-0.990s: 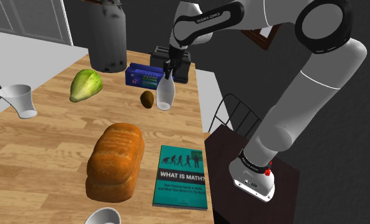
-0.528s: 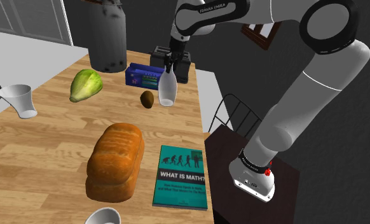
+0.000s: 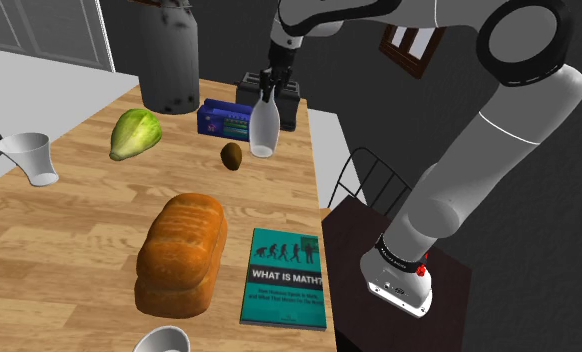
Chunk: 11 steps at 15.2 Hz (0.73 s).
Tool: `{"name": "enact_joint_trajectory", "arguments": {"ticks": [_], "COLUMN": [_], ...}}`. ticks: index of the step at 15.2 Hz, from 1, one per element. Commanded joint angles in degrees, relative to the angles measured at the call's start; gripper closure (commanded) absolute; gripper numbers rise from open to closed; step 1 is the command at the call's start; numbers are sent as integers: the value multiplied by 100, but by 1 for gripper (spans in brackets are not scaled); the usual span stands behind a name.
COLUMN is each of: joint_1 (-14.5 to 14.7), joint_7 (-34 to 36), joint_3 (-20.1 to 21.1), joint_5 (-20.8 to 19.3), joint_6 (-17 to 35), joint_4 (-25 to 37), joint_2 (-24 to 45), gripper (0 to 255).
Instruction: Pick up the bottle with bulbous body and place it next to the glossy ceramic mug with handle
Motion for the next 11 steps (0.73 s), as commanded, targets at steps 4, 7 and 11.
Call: {"name": "enact_joint_trajectory", "arguments": {"ticks": [4, 7, 11], "joint_1": [1, 1, 2], "joint_7": [8, 12, 16], "joint_3": [2, 2, 3], "joint_5": [-5, -6, -7], "joint_6": [-381, -611, -919], "joint_4": [343, 563, 877], "joint_2": [-39, -49, -44], "gripper": [255, 255, 255]}}
